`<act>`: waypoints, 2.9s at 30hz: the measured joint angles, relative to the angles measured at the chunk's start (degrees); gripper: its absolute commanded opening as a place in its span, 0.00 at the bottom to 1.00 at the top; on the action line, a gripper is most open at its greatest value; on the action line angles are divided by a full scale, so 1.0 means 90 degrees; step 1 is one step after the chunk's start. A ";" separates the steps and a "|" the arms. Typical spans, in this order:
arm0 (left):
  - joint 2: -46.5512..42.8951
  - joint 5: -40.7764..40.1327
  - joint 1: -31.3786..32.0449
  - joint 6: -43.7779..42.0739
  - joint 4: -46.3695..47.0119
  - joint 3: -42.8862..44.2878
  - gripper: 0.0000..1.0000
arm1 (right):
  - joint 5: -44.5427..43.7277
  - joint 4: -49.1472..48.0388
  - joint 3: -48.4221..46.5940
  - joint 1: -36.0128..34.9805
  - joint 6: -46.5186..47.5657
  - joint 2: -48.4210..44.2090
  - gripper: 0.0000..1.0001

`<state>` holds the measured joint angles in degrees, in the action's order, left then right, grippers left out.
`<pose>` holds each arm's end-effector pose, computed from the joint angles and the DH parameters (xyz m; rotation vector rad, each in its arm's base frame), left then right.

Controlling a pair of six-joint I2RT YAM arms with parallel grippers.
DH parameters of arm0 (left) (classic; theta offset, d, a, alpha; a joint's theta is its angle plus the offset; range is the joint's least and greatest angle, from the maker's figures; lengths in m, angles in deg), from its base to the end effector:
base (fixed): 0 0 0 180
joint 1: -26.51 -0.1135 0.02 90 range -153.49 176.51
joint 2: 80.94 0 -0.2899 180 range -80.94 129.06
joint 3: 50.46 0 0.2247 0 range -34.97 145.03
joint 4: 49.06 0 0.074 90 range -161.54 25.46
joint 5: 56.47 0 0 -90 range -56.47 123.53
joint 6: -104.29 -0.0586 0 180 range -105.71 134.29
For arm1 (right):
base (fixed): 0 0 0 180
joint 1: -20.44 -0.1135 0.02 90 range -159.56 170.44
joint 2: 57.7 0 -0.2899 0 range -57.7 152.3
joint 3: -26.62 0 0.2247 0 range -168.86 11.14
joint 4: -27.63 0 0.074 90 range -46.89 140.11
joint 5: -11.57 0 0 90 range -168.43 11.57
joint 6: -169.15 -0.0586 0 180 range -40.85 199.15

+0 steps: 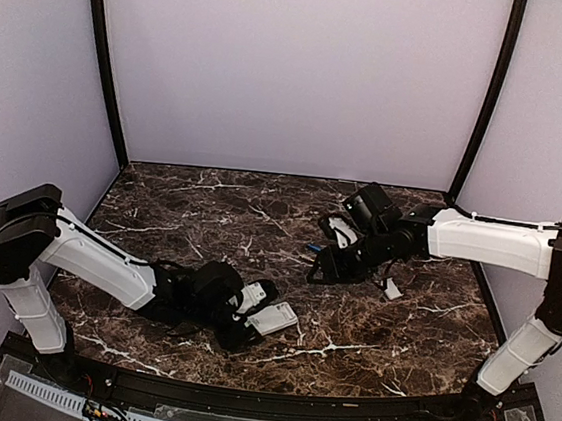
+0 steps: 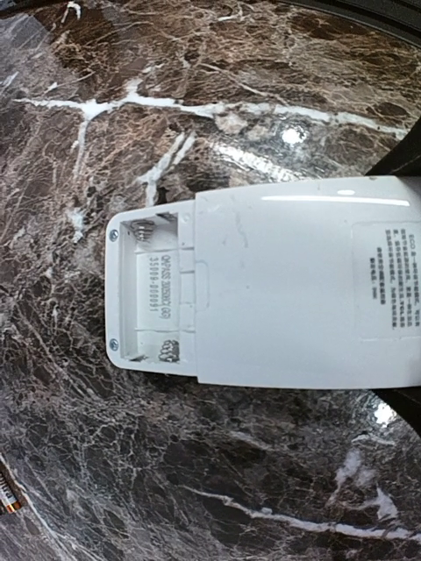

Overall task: Load the batteries into the remote control
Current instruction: Place the remote control without batteries at the center of the board.

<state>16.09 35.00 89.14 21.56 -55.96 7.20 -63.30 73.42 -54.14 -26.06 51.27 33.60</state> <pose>0.1462 -0.2856 0.1629 1.1564 2.1772 -0.5926 0.2091 0.2426 0.2536 -0.5483 2.6685 0.7858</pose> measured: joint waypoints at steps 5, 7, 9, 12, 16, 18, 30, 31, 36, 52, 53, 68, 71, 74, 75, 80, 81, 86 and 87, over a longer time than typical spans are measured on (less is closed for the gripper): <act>0.0015 0.0058 -0.0012 0.0165 0.0763 -0.0350 0.21 | -0.0301 0.0274 -0.0447 0.0238 0.0491 0.0306 0.48; 0.0027 0.0058 -0.0012 0.0274 0.0894 -0.0396 0.29 | -0.0401 0.0350 -0.0571 0.0369 0.0646 0.0442 0.47; 0.0034 0.0063 -0.0012 0.0418 0.0947 -0.0406 0.35 | -0.0500 0.0425 -0.0695 0.0461 0.0741 0.0593 0.47; 0.0044 0.0012 0.0017 0.0668 0.0857 -0.0330 0.42 | -0.0573 0.0478 -0.0721 0.0527 0.0770 0.0665 0.47; 0.0199 -0.0299 0.0228 0.0891 0.0202 0.0146 0.53 | -0.0627 0.0396 -0.0452 0.0430 0.0692 0.0522 0.47; 0.0328 -0.0503 0.0369 0.0962 -0.0177 0.0440 0.58 | -0.0661 0.0396 -0.0214 0.0352 0.0636 0.0401 0.48; 0.0189 -0.0614 0.0554 0.1115 -0.0869 0.0617 0.99 | -0.0663 0.0289 0.0068 0.0192 0.0551 0.0318 0.51; 0.0165 -0.0619 0.0554 0.1103 -0.0940 0.0617 0.98 | -0.0665 0.0289 0.0068 0.0194 0.0595 0.0318 0.51; 0.0131 -0.0704 0.0568 0.0925 -0.1122 0.0627 0.91 | -0.0663 0.0396 -0.0177 0.0294 0.1003 0.0449 0.50; 0.0877 -0.0763 0.0563 0.0274 -0.2324 0.1921 0.75 | -0.0610 0.0274 -0.0716 0.0709 0.1860 0.1389 0.49; 0.0954 -0.0743 0.0563 0.0211 -0.2441 0.2062 0.75 | -0.0602 0.0250 -0.0685 0.0709 0.1858 0.1367 0.49; 0.1158 -0.0743 0.0559 -0.0760 -0.3757 0.2718 0.81 | -0.0466 0.0134 -0.0253 0.0709 0.1836 0.1081 0.51; 0.1134 -0.0777 0.0551 -0.0787 -0.3796 0.2703 0.82 | -0.0442 0.0131 -0.0257 0.0709 0.1855 0.1081 0.51; 0.1090 -0.0855 0.0527 -0.0787 -0.3876 0.2676 0.82 | -0.0423 0.0138 -0.0272 0.0709 0.1877 0.1086 0.52; 0.1076 -0.0896 0.0522 -0.0787 -0.3932 0.2674 0.82 | -0.0418 0.0138 -0.0277 0.0709 0.1885 0.1088 0.52; 0.1013 -0.1139 0.0413 -0.0789 -0.4189 0.2671 0.84 | -0.0379 0.0146 -0.0284 0.0709 0.1911 0.1117 0.53; 0.1001 -0.1188 0.0372 -0.0789 -0.4245 0.2671 0.84 | -0.0372 0.0151 -0.0287 0.0709 0.1919 0.1122 0.53; 0.0942 -0.1423 0.0240 -0.0797 -0.4386 0.2642 0.84 | -0.0335 0.0160 -0.0408 0.0709 0.1977 0.1207 0.53; 0.0925 -0.1464 0.0233 -0.0797 -0.4398 0.2628 0.84 | -0.0328 0.0163 -0.0447 0.0709 0.1999 0.1241 0.53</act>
<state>24.42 21.82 91.24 14.39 -95.55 30.85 -66.25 74.88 -58.16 -19.68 69.26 44.77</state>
